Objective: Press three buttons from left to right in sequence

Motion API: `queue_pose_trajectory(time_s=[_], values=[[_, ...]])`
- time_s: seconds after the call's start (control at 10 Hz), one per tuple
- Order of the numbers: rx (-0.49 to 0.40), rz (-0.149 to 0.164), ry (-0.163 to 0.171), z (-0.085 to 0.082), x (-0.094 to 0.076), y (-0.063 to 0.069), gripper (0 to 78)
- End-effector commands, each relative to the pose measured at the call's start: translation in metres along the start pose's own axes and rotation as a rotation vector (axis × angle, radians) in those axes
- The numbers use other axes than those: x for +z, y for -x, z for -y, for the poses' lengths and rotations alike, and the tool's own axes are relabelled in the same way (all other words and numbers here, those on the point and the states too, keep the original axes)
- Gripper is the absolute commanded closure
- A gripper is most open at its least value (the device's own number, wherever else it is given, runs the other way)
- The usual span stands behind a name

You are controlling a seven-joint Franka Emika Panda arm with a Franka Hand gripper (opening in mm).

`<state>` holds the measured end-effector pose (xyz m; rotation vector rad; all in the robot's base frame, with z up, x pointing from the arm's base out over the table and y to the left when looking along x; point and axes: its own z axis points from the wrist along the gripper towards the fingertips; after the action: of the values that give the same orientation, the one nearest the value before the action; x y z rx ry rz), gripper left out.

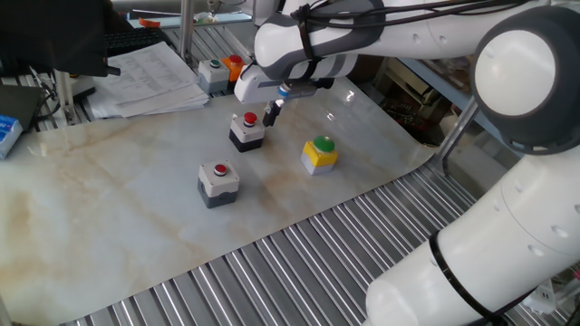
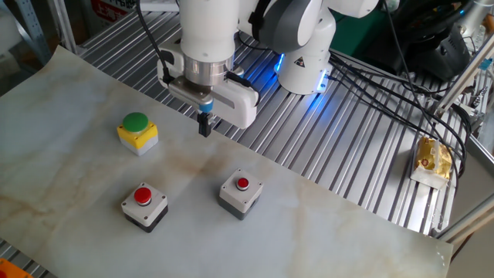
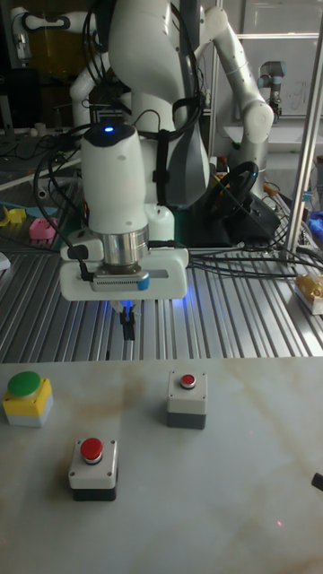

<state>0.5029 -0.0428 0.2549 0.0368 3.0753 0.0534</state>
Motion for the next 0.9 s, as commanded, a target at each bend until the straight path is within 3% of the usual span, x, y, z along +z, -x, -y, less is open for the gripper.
queue_pose_trajectory(time_s=[0.1, 0.3, 0.5, 0.9], values=[[0.005, -0.002, -0.011, 0.0, -0.0011, 0.0009, 77.6], [0.025, -0.013, -0.043, 0.0, -0.0011, 0.0009, 77.6], [0.102, -0.039, -0.027, 0.0, -0.0011, 0.0009, 77.6], [0.186, -0.027, -0.019, 0.0, -0.0011, 0.0009, 77.6]])
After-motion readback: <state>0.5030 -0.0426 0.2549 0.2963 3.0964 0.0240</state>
